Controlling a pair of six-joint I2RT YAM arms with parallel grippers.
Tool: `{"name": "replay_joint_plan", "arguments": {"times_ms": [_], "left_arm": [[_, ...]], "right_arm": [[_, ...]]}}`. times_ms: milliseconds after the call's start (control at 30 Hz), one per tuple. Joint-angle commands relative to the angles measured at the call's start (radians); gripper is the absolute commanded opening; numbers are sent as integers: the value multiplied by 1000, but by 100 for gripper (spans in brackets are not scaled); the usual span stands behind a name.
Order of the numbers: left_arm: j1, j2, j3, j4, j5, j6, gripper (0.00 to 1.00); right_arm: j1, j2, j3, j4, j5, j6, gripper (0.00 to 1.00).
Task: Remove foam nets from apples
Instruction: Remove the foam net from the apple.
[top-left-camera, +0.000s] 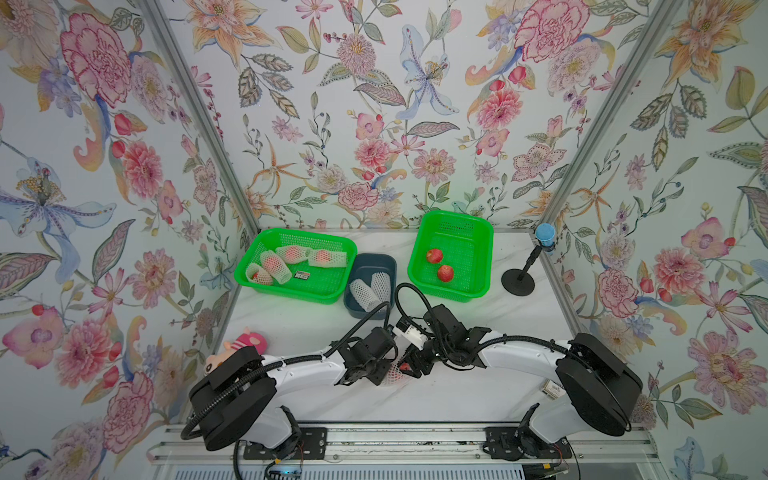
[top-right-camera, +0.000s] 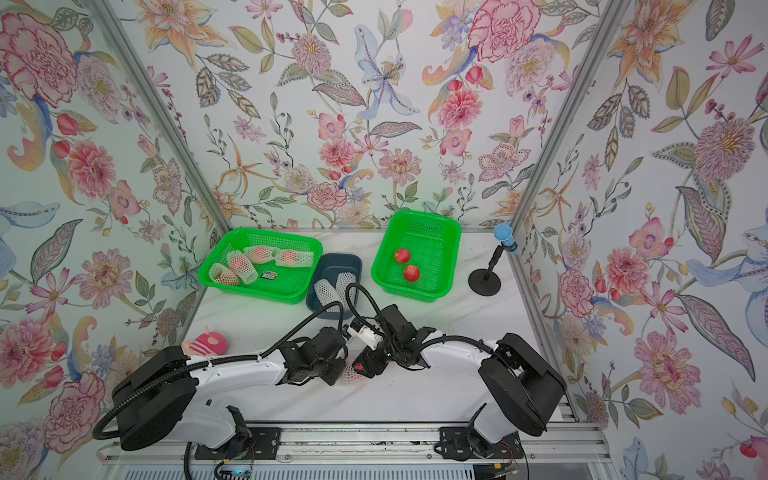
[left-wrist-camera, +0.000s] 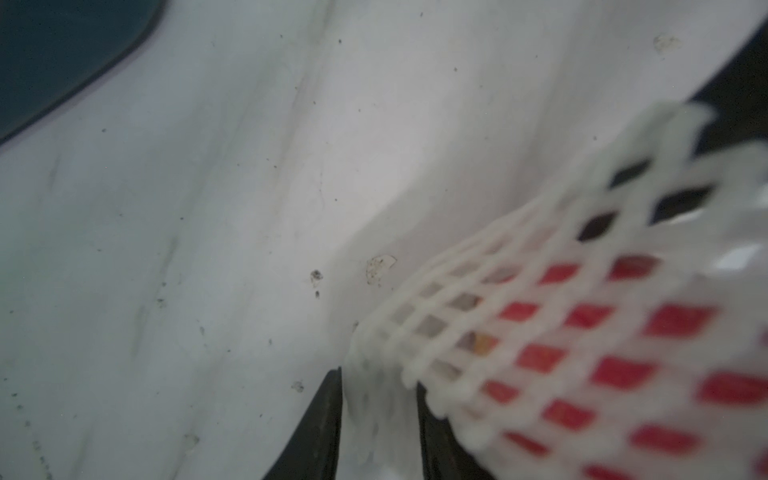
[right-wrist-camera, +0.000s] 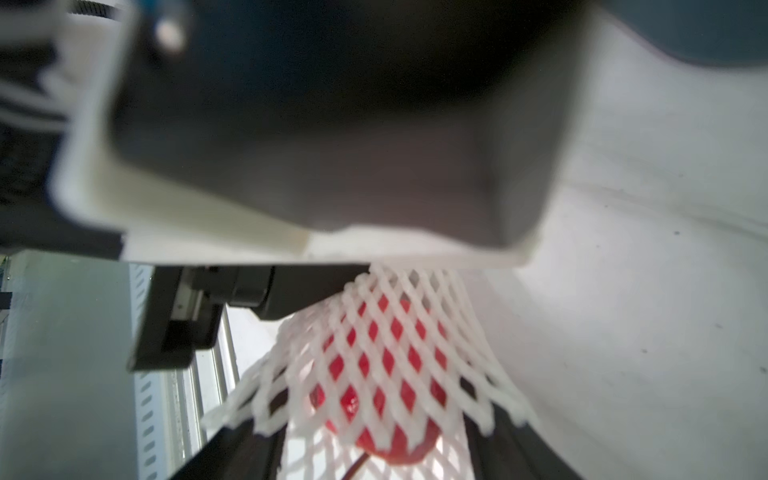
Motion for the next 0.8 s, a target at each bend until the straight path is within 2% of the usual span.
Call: {"name": "replay_joint_plan", "arguments": {"times_ms": [0,200,333,567,767], "left_arm": [[12,6,-8,4,-21,5,33],[20,-13,-16,5,-41,2,33],[36,-24,-21,2,-62,-3,33],[51,-18,-17,2,-63,0,33],[52,-8,-2,-17,-94,4,32]], "right_arm": [[20,47,37,5,-5,-16,71],[36,84,60,-35,27,-24,70],[35,92,66,-101,103,-42,70],[6,50,20,-96,161,-17,52],[-44,-16,-16,-86,180,-6,44]]}}
